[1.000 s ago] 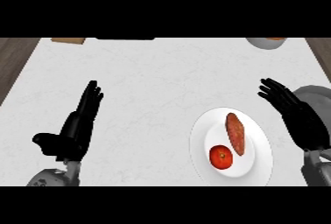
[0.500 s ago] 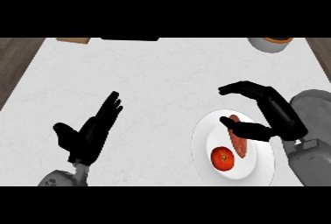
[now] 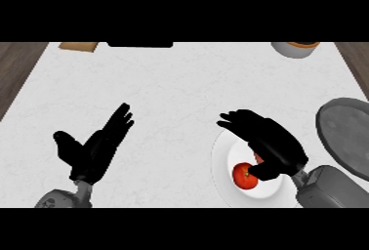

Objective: Pick the tomato from the plate and place it in the pan

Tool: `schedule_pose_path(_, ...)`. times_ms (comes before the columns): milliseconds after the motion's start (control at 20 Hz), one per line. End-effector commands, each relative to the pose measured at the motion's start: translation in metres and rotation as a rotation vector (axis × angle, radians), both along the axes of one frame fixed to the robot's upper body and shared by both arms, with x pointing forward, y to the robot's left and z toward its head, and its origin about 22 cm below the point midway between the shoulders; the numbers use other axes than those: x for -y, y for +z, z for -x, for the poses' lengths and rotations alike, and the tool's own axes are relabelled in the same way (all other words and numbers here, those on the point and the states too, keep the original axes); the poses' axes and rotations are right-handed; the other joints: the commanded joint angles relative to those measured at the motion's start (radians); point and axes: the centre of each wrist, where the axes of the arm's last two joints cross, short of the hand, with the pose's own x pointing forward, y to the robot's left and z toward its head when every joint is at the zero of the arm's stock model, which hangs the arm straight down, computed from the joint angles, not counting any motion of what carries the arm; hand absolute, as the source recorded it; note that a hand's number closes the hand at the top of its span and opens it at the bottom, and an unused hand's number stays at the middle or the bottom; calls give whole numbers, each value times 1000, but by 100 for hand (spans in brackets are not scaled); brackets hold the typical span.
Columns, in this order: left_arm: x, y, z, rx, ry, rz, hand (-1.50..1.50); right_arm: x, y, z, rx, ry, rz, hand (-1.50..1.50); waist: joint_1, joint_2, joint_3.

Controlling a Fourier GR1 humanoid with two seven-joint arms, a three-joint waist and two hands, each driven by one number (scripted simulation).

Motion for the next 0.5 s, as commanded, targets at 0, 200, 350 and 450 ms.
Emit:
schedule_pose_path(0,2,-2,-1,-5,2,2,0,-2,-9,8,-5,-75,414,-150,-11,-7,-4)
schedule_pose_path(200,-2,-3,-3,-18,-3,7,0,-47,-11,19,-13,-135,667,-150,3,-4,-3)
schedule_pose_path(350,4,1,-8,-14,0,12,0,-89,-17,38,-77,-149,809,-150,-4,-1,0)
schedule_pose_path(450,1,2,-6,-19,-4,5,0,-104,-30,47,-137,-171,942,-150,0,0,0)
